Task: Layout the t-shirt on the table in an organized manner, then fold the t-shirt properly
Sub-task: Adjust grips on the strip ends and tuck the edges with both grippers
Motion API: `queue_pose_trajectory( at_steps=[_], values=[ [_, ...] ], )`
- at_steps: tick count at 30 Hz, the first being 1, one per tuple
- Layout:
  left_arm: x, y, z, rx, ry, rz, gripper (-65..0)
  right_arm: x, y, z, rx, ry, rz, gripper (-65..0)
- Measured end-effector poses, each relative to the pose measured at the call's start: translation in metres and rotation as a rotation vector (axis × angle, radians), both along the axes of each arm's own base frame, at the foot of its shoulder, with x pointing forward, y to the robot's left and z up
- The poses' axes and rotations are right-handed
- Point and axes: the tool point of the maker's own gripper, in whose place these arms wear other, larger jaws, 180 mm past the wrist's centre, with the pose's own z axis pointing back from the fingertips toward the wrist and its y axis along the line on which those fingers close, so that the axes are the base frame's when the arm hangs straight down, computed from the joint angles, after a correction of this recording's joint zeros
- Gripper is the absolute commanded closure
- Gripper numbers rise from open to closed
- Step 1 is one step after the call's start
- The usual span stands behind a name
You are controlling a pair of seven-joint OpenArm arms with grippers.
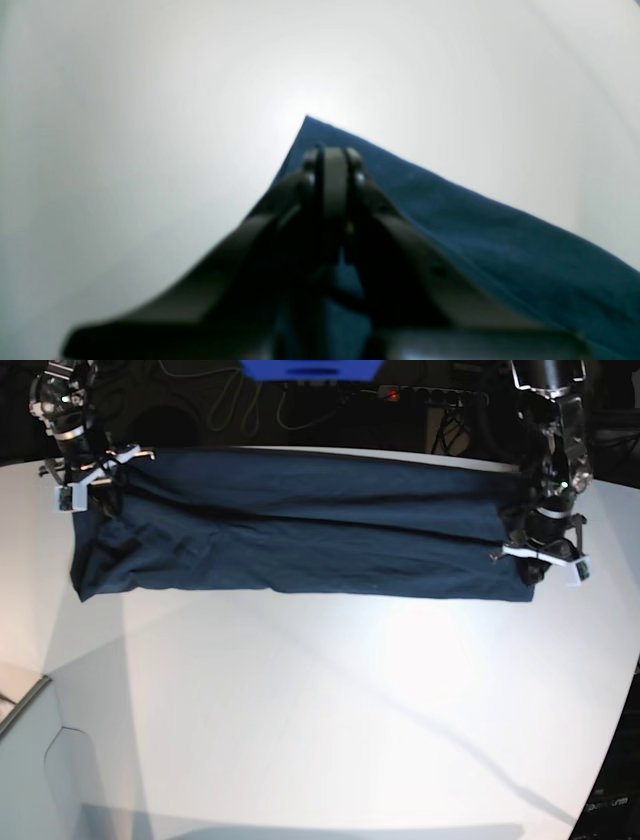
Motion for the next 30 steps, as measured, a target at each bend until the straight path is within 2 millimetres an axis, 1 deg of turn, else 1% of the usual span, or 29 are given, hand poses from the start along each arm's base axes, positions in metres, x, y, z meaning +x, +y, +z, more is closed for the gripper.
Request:
queue_pose_trajectory(
  at_steps=[2, 8, 10, 11, 12, 14, 16, 17, 19, 21, 23, 25, 27, 30],
  values=[
    [-0.002, -0.003, -0.002, -0.007, 0.004, -0.003, 0.0, 0.001, -0.003, 0.002, -0.009, -0.006, 0.003, 0.0],
    [-0.004, 0.000, -0.002, 0.002, 0.009, -0.008, -0.1, -0.001, -0.003, 0.000, -0.010, 0.005, 0.005, -0.2],
    [-0.005, 0.002, -0.002, 0.005, 0.010, -0.008, -0.2, -0.001, -0.003, 0.000, -0.010, 0.007, 0.005, -4.9],
    [-0.005, 0.002, -0.002, 0.005, 0.010, -0.007, -1.5, -0.002, -0.003, 0.000, -0.010, 0.008, 0.006, -8.7],
    [-0.005, 0.002, -0.002, 0.005, 0.010, -0.007, -4.1, -0.002, -0.003, 0.000, -0.010, 0.009, 0.006, -12.7],
    [-0.005, 0.001, -0.003, 0.003, 0.011, -0.007, -12.1, -0.005, -0.003, -0.002, -0.010, 0.017, 0.006, -20.0],
    [-0.007, 0.002, -0.003, 0.005, 0.014, -0.006, -21.0, -0.006, -0.005, -0.001, -0.012, 0.018, 0.002, -25.6],
    [-0.010, 0.002, -0.004, 0.007, 0.018, -0.005, -24.8, -0.006, -0.006, 0.000, -0.015, 0.015, 0.000, -27.7],
    [-0.017, -0.001, -0.007, 0.003, 0.029, -0.010, -29.8, -0.005, -0.015, 0.007, -0.042, 0.005, -0.018, -30.2],
    [-0.023, -0.004, -0.009, -0.001, 0.038, -0.013, -32.2, -0.002, -0.031, 0.025, -0.073, -0.044, -0.059, -31.0],
    [-0.024, -0.005, -0.005, 0.004, 0.031, -0.019, -32.6, 0.004, -0.037, 0.038, -0.096, -0.078, -0.072, -31.2],
    [-0.018, -0.005, 0.004, 0.014, 0.004, -0.022, -32.6, 0.009, -0.032, 0.040, -0.090, -0.088, -0.056, -31.2],
    [-0.015, -0.005, 0.009, 0.017, -0.014, -0.026, -32.7, 0.020, -0.025, 0.041, -0.080, -0.104, -0.048, -31.2],
    [-0.016, -0.004, 0.008, 0.020, -0.010, -0.027, -32.7, 0.041, -0.024, 0.041, -0.058, -0.130, -0.055, -31.1]
  ],
)
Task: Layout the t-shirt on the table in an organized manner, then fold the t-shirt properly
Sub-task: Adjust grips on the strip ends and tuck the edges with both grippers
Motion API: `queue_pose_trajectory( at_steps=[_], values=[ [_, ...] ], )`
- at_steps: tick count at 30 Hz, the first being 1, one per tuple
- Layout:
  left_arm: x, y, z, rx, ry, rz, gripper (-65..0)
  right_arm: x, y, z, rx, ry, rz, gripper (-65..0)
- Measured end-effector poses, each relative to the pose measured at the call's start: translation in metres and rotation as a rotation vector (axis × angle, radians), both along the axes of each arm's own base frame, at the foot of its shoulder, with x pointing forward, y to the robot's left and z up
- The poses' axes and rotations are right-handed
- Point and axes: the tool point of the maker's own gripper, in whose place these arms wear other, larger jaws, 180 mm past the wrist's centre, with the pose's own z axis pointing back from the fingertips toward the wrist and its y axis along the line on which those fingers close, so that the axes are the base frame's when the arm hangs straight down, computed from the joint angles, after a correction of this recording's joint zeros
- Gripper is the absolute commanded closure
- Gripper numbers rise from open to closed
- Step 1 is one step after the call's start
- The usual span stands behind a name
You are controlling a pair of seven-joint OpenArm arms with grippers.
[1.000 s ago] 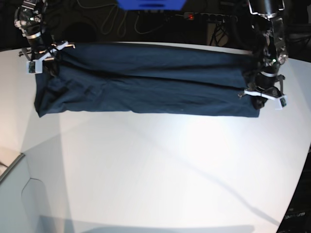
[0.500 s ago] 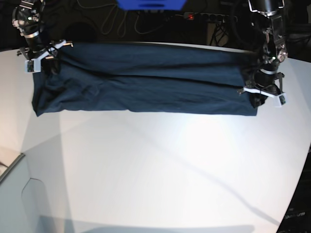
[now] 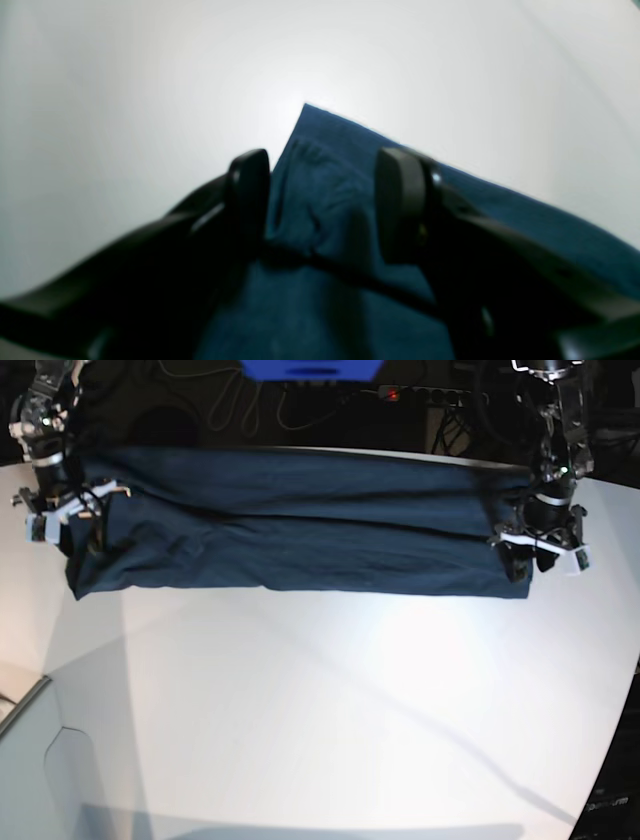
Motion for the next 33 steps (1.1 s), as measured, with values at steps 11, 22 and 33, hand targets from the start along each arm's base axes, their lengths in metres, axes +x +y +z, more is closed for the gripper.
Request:
queue_pose_trajectory(
  at_steps=[11, 22, 33],
  values=[
    [0.000, 0.000, -0.003, -0.003, 0.007, 0.002, -32.8, 0.048, 0.011, -0.040, 0.068, 0.079, 0.087, -31.0],
    [0.000, 0.004, -0.002, 0.004, 0.009, 0.003, -32.8, 0.045, -0.028, -0.067, 0.068, 0.169, 0.038, -31.0],
    [0.008, 0.022, 0.032, 0.038, -0.083, 0.051, -33.0, 0.053, -0.048, -0.031, 0.013, 0.075, -0.004, -31.5]
  ],
)
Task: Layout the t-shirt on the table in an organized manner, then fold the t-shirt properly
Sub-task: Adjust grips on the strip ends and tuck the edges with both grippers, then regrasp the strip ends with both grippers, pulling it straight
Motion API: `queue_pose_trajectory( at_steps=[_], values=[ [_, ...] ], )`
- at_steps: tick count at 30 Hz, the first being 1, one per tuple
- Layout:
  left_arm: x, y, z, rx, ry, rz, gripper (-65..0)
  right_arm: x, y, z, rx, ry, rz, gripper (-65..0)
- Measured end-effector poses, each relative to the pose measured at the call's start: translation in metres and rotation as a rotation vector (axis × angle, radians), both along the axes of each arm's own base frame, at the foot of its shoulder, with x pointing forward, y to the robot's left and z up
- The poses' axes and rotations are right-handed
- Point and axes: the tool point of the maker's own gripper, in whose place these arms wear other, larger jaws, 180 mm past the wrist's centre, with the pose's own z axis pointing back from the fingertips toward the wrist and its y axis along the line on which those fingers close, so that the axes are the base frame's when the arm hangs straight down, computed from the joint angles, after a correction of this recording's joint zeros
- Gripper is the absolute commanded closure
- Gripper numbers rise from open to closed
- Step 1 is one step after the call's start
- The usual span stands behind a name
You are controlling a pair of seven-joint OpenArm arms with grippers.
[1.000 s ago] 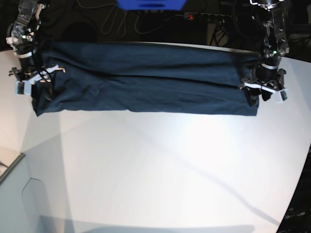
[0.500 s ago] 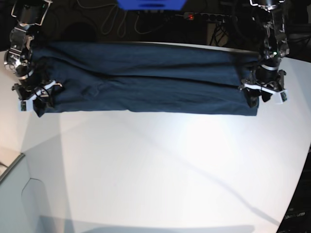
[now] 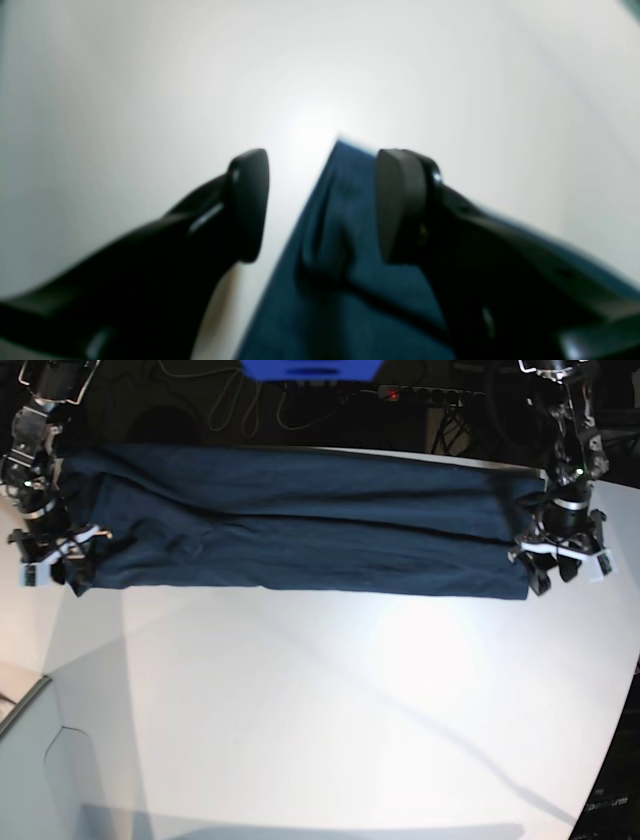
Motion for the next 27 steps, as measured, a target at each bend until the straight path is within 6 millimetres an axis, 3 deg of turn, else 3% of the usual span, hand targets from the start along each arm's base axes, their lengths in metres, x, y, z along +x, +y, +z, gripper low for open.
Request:
queue_pose_trajectory(
  at_steps=[2, 5, 7, 10, 13, 17, 22, 27],
  values=[
    [0.000, 0.000, 0.007, 0.009, -0.015, -0.005, -34.9, 0.006, -0.003, 0.019, -0.024, -0.050, -0.009, -31.5],
    [-0.006, -0.005, 0.009, 0.013, -0.014, -0.019, -44.3, 0.001, 0.009, 0.039, -0.047, -0.105, 0.004, -31.5],
    [-0.013, -0.005, 0.004, 0.014, 0.005, -0.022, -50.1, -0.011, 0.018, 0.044, -0.058, -0.110, 0.016, -31.5],
    [-0.022, -0.003, -0.002, 0.016, 0.028, -0.018, -52.2, -0.038, 0.035, 0.040, -0.055, -0.080, 0.016, -31.5],
    [-0.027, -0.007, -0.007, 0.005, 0.041, -0.019, -52.2, -0.061, 0.058, 0.024, -0.002, -0.038, 0.007, -31.5],
    [-0.029, -0.011, -0.010, -0.008, 0.045, -0.015, -52.2, -0.072, 0.069, 0.009, 0.051, -0.013, -0.016, -31.5],
    [-0.029, -0.009, -0.014, -0.011, 0.050, -0.009, -52.2, -0.086, 0.083, -0.037, 0.133, 0.101, -0.023, -31.5],
    [-0.031, -0.007, -0.030, -0.033, 0.085, 0.006, -52.4, -0.064, 0.077, -0.052, 0.133, 0.080, -0.021, -31.5]
  ],
)
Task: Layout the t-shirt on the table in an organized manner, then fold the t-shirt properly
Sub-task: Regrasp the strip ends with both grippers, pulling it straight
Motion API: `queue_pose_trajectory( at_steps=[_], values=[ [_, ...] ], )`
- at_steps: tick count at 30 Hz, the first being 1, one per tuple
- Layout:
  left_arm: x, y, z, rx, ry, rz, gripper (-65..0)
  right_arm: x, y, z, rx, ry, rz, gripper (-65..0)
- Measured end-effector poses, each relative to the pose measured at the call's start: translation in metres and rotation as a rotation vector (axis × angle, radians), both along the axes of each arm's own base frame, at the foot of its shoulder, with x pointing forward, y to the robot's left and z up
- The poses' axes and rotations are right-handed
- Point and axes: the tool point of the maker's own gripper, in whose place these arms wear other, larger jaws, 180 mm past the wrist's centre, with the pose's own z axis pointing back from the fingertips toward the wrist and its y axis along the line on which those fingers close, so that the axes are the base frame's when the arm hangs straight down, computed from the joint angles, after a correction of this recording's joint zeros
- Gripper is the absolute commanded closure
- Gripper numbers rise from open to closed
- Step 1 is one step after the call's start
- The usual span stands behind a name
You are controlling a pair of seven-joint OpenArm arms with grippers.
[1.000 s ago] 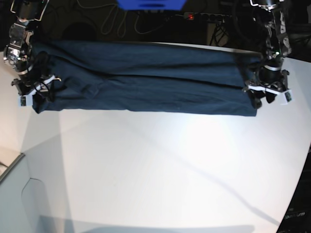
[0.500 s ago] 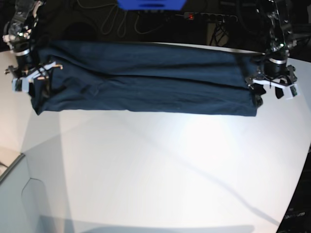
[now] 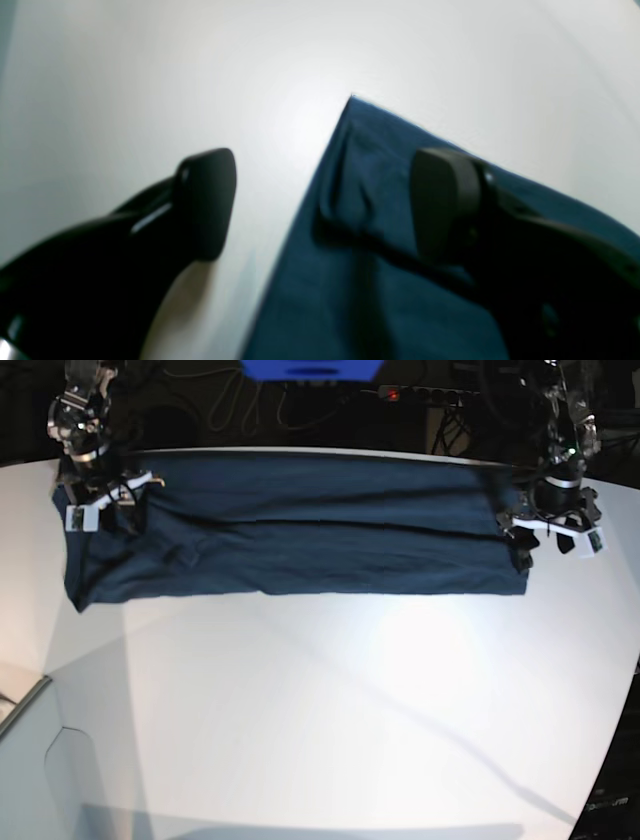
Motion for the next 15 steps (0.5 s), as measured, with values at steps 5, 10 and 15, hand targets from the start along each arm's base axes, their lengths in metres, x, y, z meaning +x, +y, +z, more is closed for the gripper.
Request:
queue_pose_trajectory(
  at_steps=[5, 10, 15],
  values=[
    [-0.002, -0.006, -0.010, -0.022, 0.022, 0.004, -52.4, 0.020, 0.002, -0.003, 0.000, -0.011, 0.007, -31.5],
    [-0.001, -0.021, -0.014, -0.058, 0.016, 0.008, -52.4, 0.023, 0.002, -0.001, 0.000, -0.020, 0.009, -31.5],
    [-0.015, -0.023, -0.021, -0.072, 0.036, 0.028, -52.4, 0.024, 0.002, -0.001, -0.001, -0.018, 0.011, -31.5]
  ],
)
